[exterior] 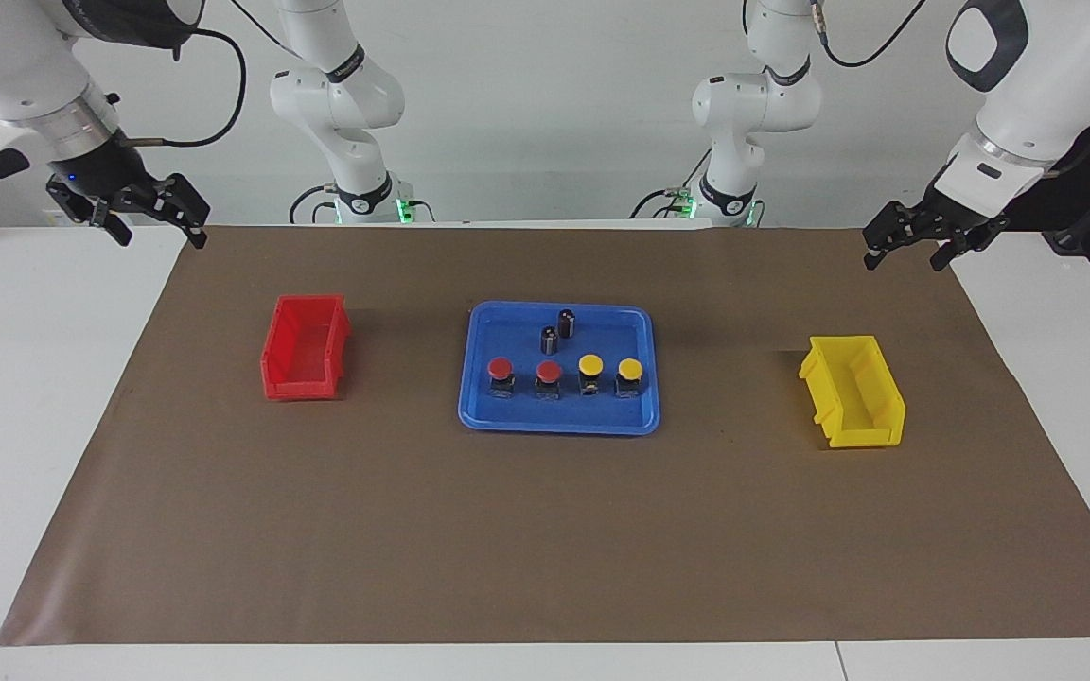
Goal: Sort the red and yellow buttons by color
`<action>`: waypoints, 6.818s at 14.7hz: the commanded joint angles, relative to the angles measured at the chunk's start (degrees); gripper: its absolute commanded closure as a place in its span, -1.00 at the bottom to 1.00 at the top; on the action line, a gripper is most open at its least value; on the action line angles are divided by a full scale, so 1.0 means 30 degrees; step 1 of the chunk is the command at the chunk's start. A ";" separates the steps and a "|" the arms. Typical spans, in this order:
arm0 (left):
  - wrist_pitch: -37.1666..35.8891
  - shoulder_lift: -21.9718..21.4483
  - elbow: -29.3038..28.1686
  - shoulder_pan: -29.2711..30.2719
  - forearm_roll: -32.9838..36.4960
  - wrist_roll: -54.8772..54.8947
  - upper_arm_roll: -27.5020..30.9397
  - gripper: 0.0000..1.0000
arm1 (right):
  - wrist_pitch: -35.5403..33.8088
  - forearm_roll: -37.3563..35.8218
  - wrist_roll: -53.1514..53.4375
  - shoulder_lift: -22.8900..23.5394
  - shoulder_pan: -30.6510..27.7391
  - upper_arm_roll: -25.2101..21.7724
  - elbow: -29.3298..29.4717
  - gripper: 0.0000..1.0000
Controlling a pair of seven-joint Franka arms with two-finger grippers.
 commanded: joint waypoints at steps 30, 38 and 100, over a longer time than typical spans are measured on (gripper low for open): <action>-0.0191 -0.0487 -0.0441 0.0095 -0.0075 0.0044 -0.0038 -1.00 | 0.8875 0.1226 1.1221 0.6728 1.0425 0.0937 -0.0278 -1.00; -0.0191 -0.0487 -0.0441 0.0095 -0.0075 0.0044 -0.0038 -1.00 | 1.1786 0.1196 1.1018 0.6525 1.1162 0.0966 -0.3977 -1.00; 0.5251 0.2824 -0.2519 -0.1785 0.2298 -0.3039 0.0284 0.97 | 1.5948 0.1372 -0.2693 -0.3175 0.0732 0.0790 -1.8776 -0.25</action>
